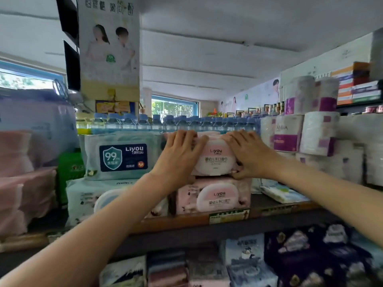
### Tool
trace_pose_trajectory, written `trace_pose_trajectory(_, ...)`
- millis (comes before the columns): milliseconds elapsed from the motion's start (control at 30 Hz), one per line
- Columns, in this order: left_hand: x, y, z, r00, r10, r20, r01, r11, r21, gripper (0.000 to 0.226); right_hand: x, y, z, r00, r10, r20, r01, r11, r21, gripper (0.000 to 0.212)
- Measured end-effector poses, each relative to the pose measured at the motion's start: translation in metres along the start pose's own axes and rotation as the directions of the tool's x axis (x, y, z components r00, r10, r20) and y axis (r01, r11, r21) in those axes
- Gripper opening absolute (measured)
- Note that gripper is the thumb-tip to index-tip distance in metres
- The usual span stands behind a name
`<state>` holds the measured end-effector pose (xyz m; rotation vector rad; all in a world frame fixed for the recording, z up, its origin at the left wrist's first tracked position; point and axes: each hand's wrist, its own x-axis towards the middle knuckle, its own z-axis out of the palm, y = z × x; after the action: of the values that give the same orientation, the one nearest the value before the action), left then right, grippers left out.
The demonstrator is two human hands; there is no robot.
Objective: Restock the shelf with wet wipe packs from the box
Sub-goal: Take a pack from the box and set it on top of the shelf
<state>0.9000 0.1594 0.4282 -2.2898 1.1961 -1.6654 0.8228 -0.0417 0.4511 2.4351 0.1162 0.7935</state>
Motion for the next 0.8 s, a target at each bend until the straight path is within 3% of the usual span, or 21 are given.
trace_pose_trajectory(100,0.001,0.01,-0.017,0.991,-0.024,0.131,0.022,1.0,0.018,0.094,-0.007,-0.013,-0.008,0.993,0.107,0.04,-0.106,0.994,-0.019,0.098)
trace_pose_trajectory(167,-0.006,0.021,-0.028,0.993,-0.113,0.043,0.113,0.994,-0.012,0.076,-0.014,-0.022,-0.012,0.984,0.174,0.035,-0.173,0.984,-0.039,0.102)
trace_pose_trajectory(233,-0.022,0.041,-0.029,0.981,-0.175,-0.088,0.157,0.971,-0.182,0.057,-0.032,-0.031,-0.013,0.969,0.237,-0.074,-0.243,0.965,-0.093,0.106)
trace_pose_trajectory(300,-0.039,0.072,-0.027,0.981,-0.148,-0.124,0.106,0.948,-0.299,0.048,-0.067,-0.042,-0.007,0.931,0.278,-0.238,-0.287,0.958,-0.004,0.096)
trace_pose_trajectory(367,-0.053,0.109,-0.028,0.99,-0.085,-0.112,0.041,0.936,-0.35,0.046,-0.118,-0.051,0.001,0.923,0.271,-0.272,-0.277,0.961,0.017,0.081)
trace_pose_trajectory(433,-0.061,0.15,-0.031,0.995,0.017,-0.099,-0.062,0.882,-0.467,0.038,-0.186,-0.055,0.004,0.94,0.293,-0.171,-0.31,0.948,-0.078,0.071)
trace_pose_trajectory(500,-0.07,0.202,-0.038,0.988,0.112,-0.11,-0.155,0.801,-0.578,0.026,-0.269,-0.056,-0.002,0.913,0.407,0.022,-0.401,0.907,-0.128,0.059)
trace_pose_trajectory(567,-0.08,0.261,-0.051,0.967,0.23,-0.113,-0.245,0.7,-0.671,0.019,-0.359,-0.058,-0.02,0.78,0.563,0.273,-0.535,0.826,-0.177,0.054)
trace_pose_trajectory(600,-0.087,0.294,-0.06,0.942,0.311,-0.126,-0.307,0.647,-0.699,0.018,-0.404,-0.062,-0.032,0.663,0.638,0.39,-0.607,0.764,-0.218,0.055)
trace_pose_trajectory(667,-0.103,0.36,-0.085,0.865,0.473,-0.165,-0.428,0.528,-0.733,0.018,-0.493,-0.073,-0.061,0.355,0.739,0.573,-0.714,0.61,-0.345,0.062)
trace_pose_trajectory(733,-0.123,0.423,-0.117,0.765,0.61,-0.209,-0.516,0.386,-0.765,0.034,-0.583,-0.093,-0.093,0.03,0.732,0.681,-0.734,0.479,-0.482,0.07)
trace_pose_trajectory(800,-0.142,0.482,-0.154,0.65,0.701,-0.294,-0.602,0.238,-0.762,0.043,-0.667,-0.12,-0.13,-0.217,0.671,0.709,-0.754,0.347,-0.558,0.071)
